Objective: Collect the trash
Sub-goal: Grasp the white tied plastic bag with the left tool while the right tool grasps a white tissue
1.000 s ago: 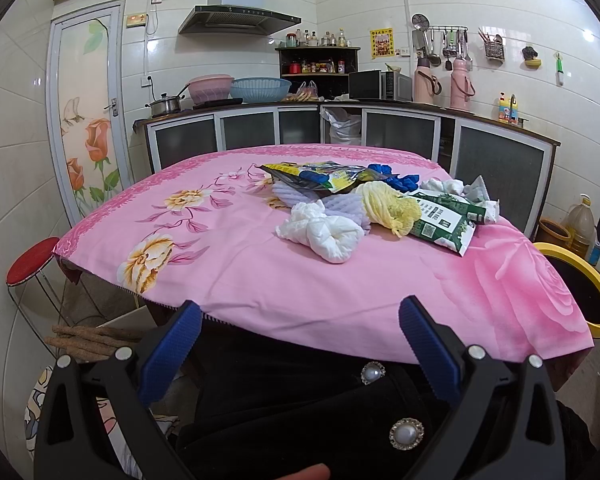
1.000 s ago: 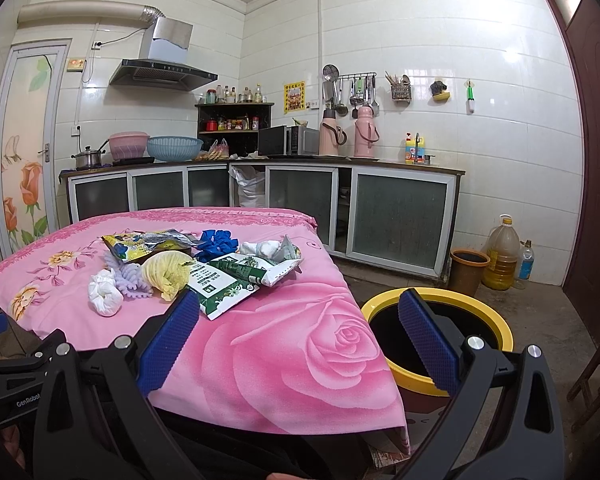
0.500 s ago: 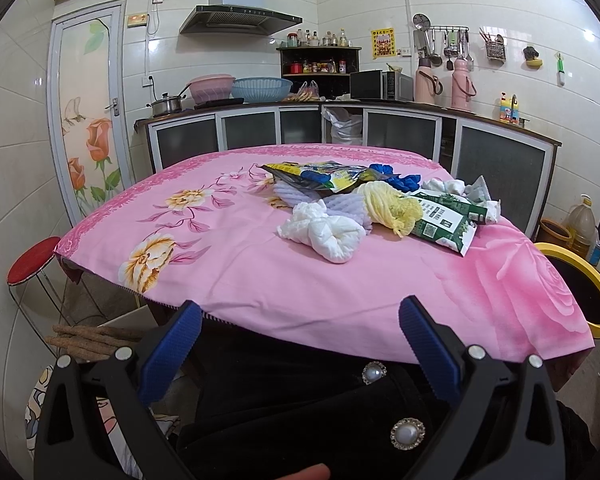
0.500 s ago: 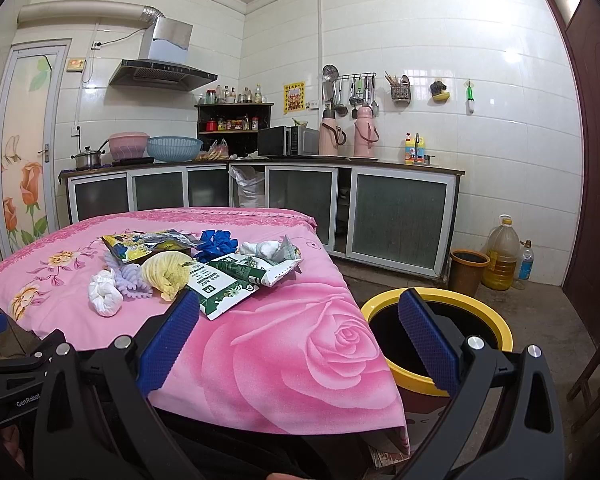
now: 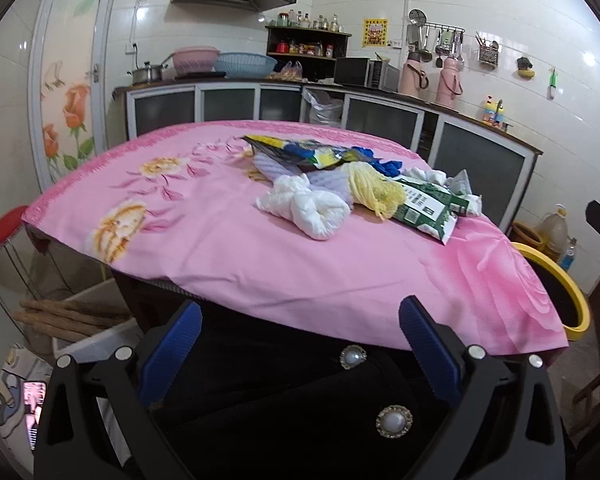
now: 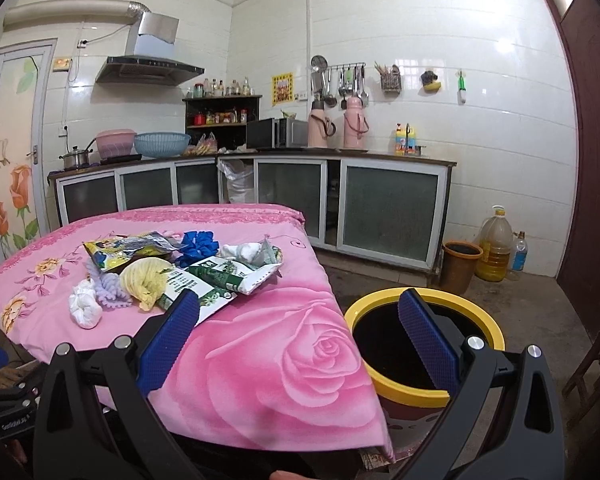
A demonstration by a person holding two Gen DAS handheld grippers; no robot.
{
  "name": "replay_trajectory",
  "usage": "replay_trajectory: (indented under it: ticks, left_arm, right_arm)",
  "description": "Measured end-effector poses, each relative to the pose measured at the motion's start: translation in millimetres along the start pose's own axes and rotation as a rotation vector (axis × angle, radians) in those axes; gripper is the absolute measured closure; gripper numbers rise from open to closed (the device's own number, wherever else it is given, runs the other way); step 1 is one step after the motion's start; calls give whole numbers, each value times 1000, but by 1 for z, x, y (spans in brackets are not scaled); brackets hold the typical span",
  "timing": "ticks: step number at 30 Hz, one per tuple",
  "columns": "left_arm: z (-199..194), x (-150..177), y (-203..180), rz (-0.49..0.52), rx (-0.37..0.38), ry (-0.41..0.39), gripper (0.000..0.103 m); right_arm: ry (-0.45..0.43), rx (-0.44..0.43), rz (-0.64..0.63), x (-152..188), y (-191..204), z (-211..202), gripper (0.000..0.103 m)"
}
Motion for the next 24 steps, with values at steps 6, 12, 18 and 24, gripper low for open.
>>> replay_trajectory:
  ticks: [6,12,18,24]
  left_arm:
    - [8,4,-14,39,118,20,8]
    - [20,-20,-17,99,132,16,8]
    - [47,-57,-3,80,150,94,8]
    - [66,-74,-18,213,96,110,8]
  right_arm:
    - [219,-243,-81,-3,-2,50,8]
    - [270,-418,-36,-18,-6,85,8]
    - [391,-509,20,-32,-13,133,8]
    - [431,-473,-97,-47,-18,176,8]
Point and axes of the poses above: each gripper's, at about its wrist camera, not at the fingertips, and z roughly the way its jaws point, y to its left, x to its underside, the point moved 2 cm from there along z, roughly the way its jaws point, and after that the axes turned 10 degrees about -x, right-handed, at the moved point
